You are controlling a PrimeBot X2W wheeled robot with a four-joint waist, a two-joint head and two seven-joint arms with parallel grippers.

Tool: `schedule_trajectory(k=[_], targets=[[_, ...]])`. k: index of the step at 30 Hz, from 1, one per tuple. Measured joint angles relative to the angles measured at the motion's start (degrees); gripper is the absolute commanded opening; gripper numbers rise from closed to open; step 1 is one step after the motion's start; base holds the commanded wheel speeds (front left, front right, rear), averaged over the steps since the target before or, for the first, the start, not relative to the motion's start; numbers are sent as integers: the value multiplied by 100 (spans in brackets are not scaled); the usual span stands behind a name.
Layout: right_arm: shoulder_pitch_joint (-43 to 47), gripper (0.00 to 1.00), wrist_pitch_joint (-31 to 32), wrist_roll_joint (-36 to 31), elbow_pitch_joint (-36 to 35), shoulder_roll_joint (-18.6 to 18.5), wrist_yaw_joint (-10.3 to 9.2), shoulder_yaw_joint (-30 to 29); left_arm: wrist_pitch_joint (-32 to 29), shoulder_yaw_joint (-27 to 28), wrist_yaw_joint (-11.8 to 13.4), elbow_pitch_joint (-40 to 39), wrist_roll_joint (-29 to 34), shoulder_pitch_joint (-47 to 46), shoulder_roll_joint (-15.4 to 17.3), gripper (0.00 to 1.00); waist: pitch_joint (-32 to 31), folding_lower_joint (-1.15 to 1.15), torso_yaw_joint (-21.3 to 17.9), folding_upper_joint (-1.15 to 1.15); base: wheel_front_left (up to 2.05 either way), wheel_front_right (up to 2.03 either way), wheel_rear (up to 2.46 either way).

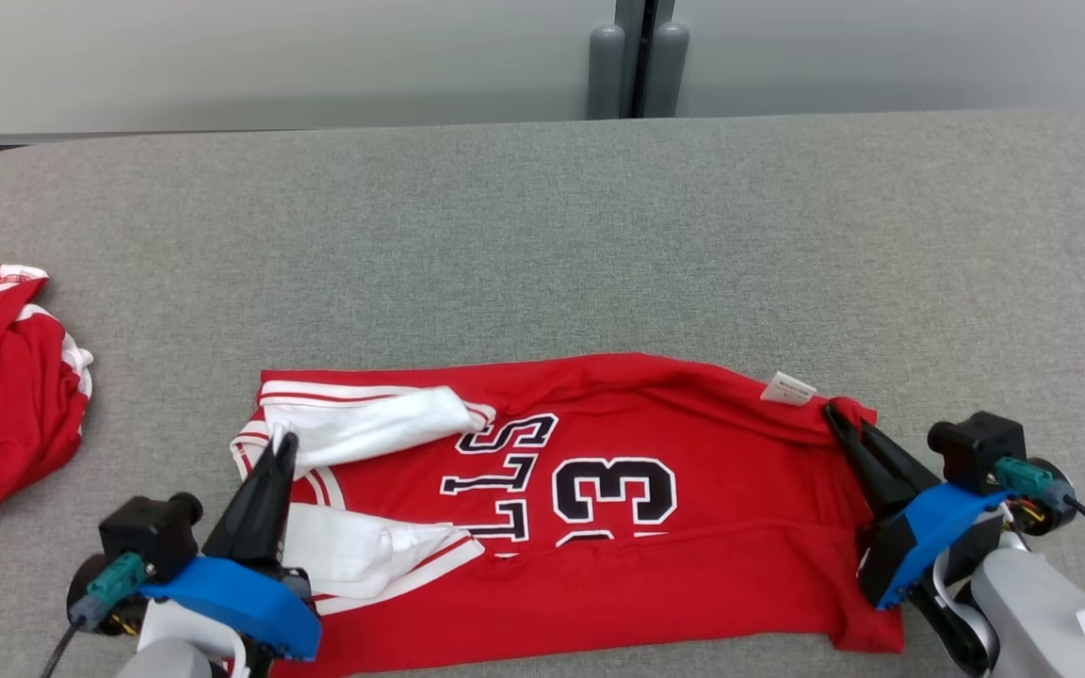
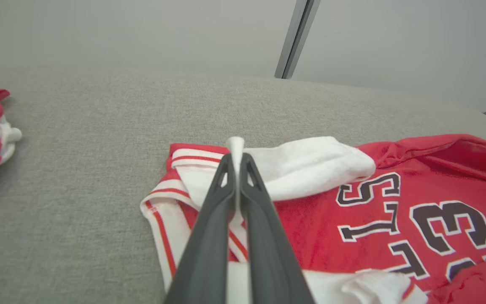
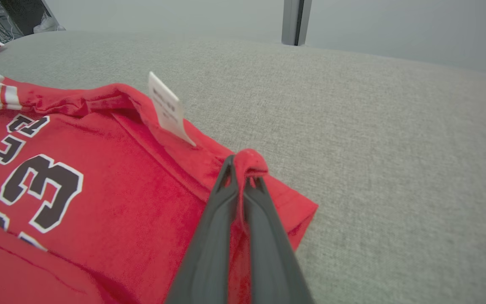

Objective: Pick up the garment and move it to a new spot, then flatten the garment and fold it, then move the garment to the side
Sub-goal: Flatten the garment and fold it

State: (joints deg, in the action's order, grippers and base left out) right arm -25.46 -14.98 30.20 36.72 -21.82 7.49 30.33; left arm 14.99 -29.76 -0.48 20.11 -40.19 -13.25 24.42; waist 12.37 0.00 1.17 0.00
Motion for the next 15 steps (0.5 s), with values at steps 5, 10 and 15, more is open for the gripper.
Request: schedule_trajectory(k=[5,10,15], targets=[[408,0,0,-169,-229,25,0,-324,0,87,51,1,76,307,-97,0,-89,0,15,0,0,0,0],[816,0,-1,-367,-471,102,0,-622,0,324,118,-43,163,609,-160,0,-165,1,-2,0,0,0,0],[1107,0,0,-475,-679,225,0,-914,0,660,162,-191,248,905,-301,0,-240,0,-32,0,0,0,0]])
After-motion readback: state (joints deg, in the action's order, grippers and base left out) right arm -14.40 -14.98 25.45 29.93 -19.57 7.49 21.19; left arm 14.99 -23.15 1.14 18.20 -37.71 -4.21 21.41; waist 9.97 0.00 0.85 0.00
